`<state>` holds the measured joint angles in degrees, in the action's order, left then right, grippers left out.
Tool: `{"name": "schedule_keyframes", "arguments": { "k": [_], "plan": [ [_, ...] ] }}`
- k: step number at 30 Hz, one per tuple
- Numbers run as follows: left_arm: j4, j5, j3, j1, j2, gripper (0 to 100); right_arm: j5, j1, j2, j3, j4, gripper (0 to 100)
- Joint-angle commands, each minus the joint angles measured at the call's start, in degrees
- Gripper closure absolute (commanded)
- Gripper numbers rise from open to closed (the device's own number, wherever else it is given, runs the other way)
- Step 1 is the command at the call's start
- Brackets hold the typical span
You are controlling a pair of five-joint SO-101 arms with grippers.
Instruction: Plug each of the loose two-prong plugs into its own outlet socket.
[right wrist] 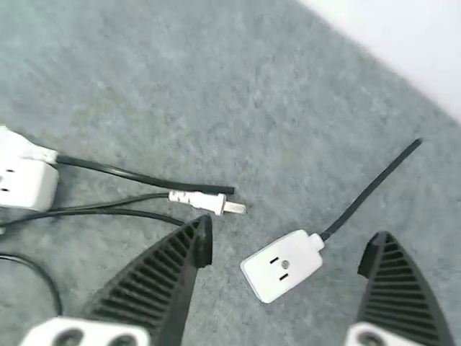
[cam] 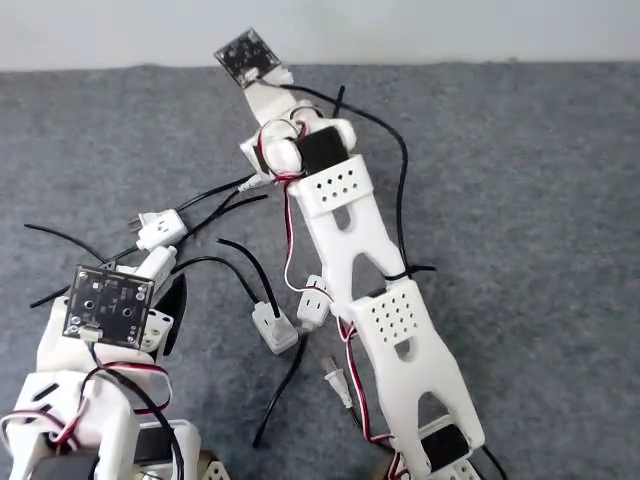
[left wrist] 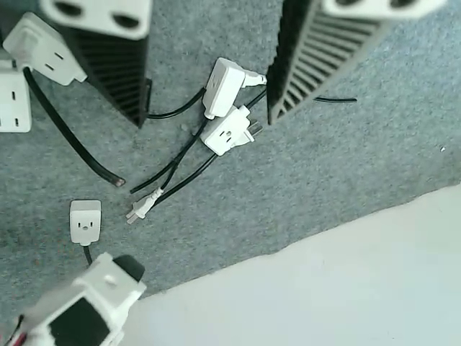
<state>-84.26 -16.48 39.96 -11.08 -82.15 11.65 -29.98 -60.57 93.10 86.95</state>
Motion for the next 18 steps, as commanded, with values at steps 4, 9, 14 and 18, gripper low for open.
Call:
{"name": "schedule_keyframes", "arguments": {
  "k": [4,9,14,18],
  "plan": [
    [0.97,-0.88,-0.84,-0.18,0.7,74,-0.44,1.54,11.65,3.25,3.3,66.7],
    [0.97,-0.88,-0.84,-0.18,0.7,74,-0.44,5.49,13.58,3.25,3.12,66.8],
    [0.97,-0.88,-0.75,-0.18,0.7,74,-0.26,8.92,10.77,3.08,2.24,66.9],
    [0.97,-0.88,-0.66,-0.18,0.7,74,-0.26,8.92,10.24,3.16,2.33,67.0]
  ]
}}
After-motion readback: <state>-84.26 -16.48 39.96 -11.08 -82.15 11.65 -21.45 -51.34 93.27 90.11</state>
